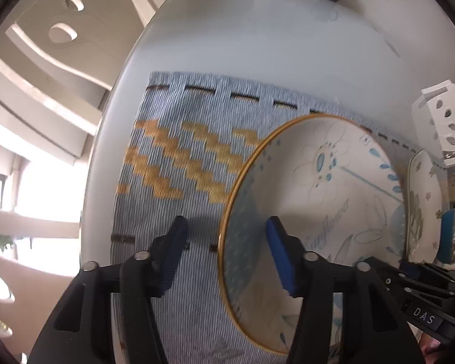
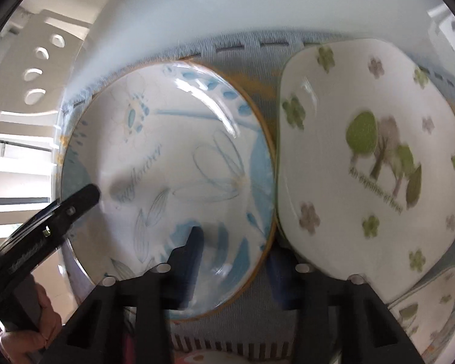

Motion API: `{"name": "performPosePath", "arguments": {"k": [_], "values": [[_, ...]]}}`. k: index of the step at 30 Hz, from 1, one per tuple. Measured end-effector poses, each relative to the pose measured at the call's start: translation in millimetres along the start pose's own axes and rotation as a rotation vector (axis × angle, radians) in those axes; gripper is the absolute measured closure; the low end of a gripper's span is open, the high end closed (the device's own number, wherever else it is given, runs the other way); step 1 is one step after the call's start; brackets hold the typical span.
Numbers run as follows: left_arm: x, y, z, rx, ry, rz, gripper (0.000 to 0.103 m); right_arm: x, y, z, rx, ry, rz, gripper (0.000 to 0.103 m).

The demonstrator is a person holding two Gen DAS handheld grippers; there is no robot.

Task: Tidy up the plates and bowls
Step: 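Close both grippers on the Sunflower plate rim and lift it, then carry the Sunflower plate onto the rug before the pink bowl, open both grippers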

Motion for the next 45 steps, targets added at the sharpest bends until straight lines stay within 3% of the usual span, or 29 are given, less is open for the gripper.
{"name": "performPosePath", "arguments": {"k": [3,13,17,20,31,38,45], "values": [[-0.8,5.6,-6.6,-0.029,-0.057,-0.023,0.073,2.0,2.7,-7.1,0.003,0.041,0.000,0.070],[9.2,8.6,-14.3,-0.099,-0.004,-0.079,0.072,4.4,4.5,-4.1,0.097,0.051,-0.040,0.070],[22.4,3.3,1.1,-0.057,-0.044,-0.102,0.072,17.1,-8.7,10.9,0.161,0.077,-0.085,0.071],[30.7,2.5,8.3,-0.065,-0.034,-0.115,0.073,28.1,-12.5,18.4,0.197,0.111,-0.107,0.075],[80.9,-10.1,13.4,-0.080,-0.043,-0.185,0.073,65.3,-27.6,26.3,0.279,0.123,-0.164,0.075],[140.7,-38.3,4.7,-0.060,-0.033,-0.250,0.073,107.7,-58.4,23.7,0.314,0.182,-0.188,0.075],[206.0,-106.7,-28.3,-0.026,0.003,-0.299,0.073,159.5,-114.5,-6.6,0.371,0.252,-0.185,0.076]]}}
Point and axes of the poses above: each gripper's, at about its wrist camera, not at the fingertips, and x roughly against the way its jaws point, z to its left, y to its top, the point moved 3 cm from there along -x, roughly the way its jaws point, and after that the axes turned 15 degrees about y, right-handed, at the moved point
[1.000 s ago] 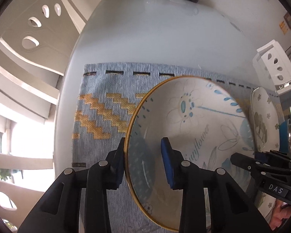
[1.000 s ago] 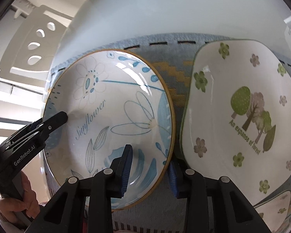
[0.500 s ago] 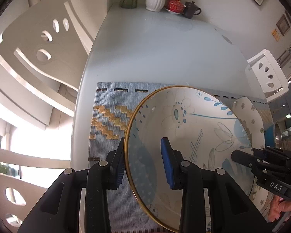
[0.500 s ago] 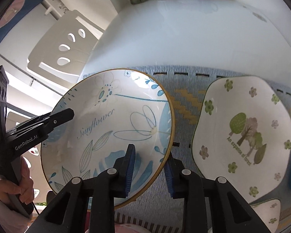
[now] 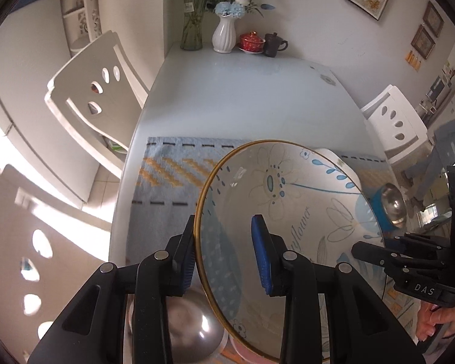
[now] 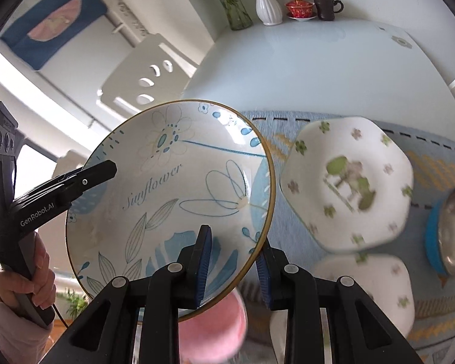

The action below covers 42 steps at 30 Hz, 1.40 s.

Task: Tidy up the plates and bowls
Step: 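Carry the Sunflower plate onto the rug before the pink bowl, open both grippers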

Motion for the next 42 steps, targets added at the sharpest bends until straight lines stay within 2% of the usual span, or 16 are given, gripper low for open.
{"name": "performPosePath", "arguments": {"k": [8,14,18,25,32,42], "values": [[52.0,-88.4,-49.8,0.040,0.015,0.034,0.073,66.0,-91.3,-10.0,0.072,-0.009,0.058,0.076],[72.0,-155.7,-79.2,0.057,0.017,0.085,0.073,88.1,-153.9,-27.4,0.067,0.005,0.112,0.076],[72.3,-185.0,-90.5,0.060,0.013,0.122,0.073,90.8,-184.8,-38.7,0.058,0.009,0.148,0.076],[61.8,-221.4,-100.9,0.069,0.016,0.174,0.073,85.1,-218.1,-52.9,0.062,0.000,0.193,0.076],[40.7,-249.8,-100.0,0.077,0.037,0.239,0.073,58.6,-243.1,-67.3,0.038,0.025,0.248,0.076],[12.2,-270.6,-81.7,0.095,0.084,0.319,0.073,12.7,-247.1,-62.1,0.057,0.008,0.342,0.076]]}}
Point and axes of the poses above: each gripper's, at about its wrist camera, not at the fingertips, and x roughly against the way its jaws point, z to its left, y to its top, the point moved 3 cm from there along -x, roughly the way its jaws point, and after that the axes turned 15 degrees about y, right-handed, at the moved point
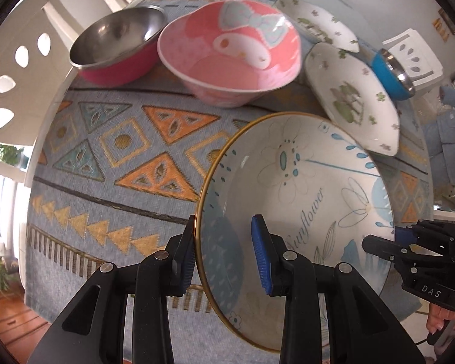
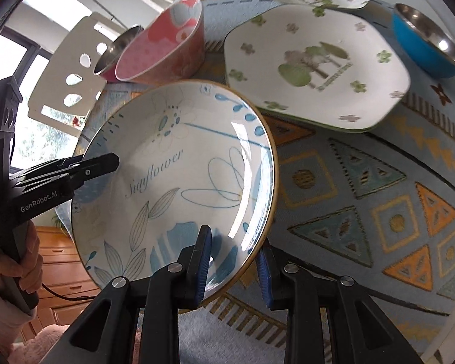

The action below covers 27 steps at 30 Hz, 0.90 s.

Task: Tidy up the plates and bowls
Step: 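Carry the Sunflower plate onto the rug before the pink bowl, open both grippers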

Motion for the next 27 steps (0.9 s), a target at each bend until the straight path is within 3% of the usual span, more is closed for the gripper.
{"name": "performPosePath", "arguments": {"k": [9,18,23,27], "values": [[-28.1,-14.5,14.2,0.030,0.023,0.091,0.072,-34.6,10.8,12.2,0.023,-0.062,0.086,0.076],[-30.2,-20.8,2.8,0.008,0.017,0.072,0.058,-48.8,16.8,15.6,-0.028,-0.070,0.068,0.071],[-36.3,-10.3,-6.6,-0.055,-0.021,0.085,0.049,-55.7,21.6,23.1,-0.067,-0.077,0.080,0.043],[-40.1,0.3,-17.4,-0.155,-0.021,0.099,0.045,-63.3,22.8,28.7,-0.146,-0.159,0.053,0.037]]}}
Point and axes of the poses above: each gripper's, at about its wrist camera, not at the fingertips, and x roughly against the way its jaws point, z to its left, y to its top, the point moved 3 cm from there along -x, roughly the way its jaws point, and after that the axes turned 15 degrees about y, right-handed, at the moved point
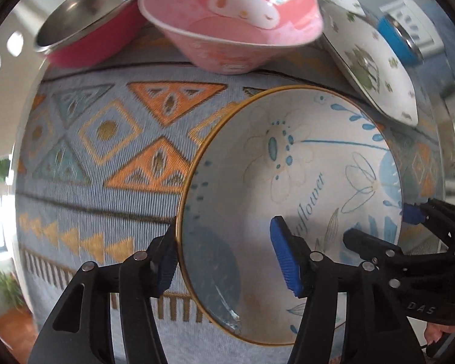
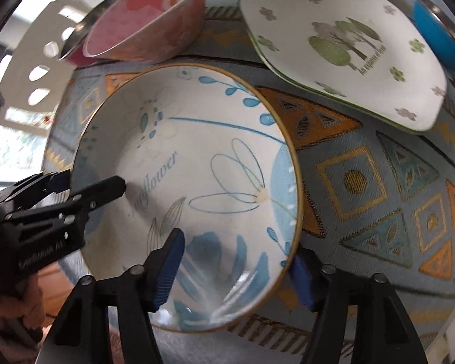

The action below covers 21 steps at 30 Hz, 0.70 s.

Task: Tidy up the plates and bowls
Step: 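Carry the Sunflower plate onto the rug before the pink bowl, open both grippers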

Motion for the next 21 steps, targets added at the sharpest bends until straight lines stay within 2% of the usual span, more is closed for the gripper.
{"name": "performPosePath", "arguments": {"k": [3,6,8,14,16,21], "values": [[-1.8,4.1,-4.2,-0.052,-0.007,-0.004,0.040,-4.9,0.4,6.2,-0.018,-0.031,-0.016,0.033],[-3.8,10.0,-7.1,-0.077,-0.012,-0.005,0.038,-11.8,1.4,13.9,-0.026,-0.055,-0.015,0.025],[-4.3,12.2,-9.4,-0.100,-0.013,-0.004,0.038,-14.9,3.9,15.9,-0.050,-0.057,-0.014,0.024],[-5.8,15.5,-18.4,-0.121,-0.014,0.030,0.039,-17.4,8.2,15.3,-0.073,-0.054,-0.005,0.024],[-13.0,29.1,-9.5,-0.116,-0.011,0.039,0.039,-16.4,10.9,12.1,-0.069,-0.054,0.006,0.024],[-9.2,31.2,-9.3,-0.079,0.018,0.067,0.040,-8.8,15.9,0.3,-0.034,-0.080,0.091,0.024]]}}
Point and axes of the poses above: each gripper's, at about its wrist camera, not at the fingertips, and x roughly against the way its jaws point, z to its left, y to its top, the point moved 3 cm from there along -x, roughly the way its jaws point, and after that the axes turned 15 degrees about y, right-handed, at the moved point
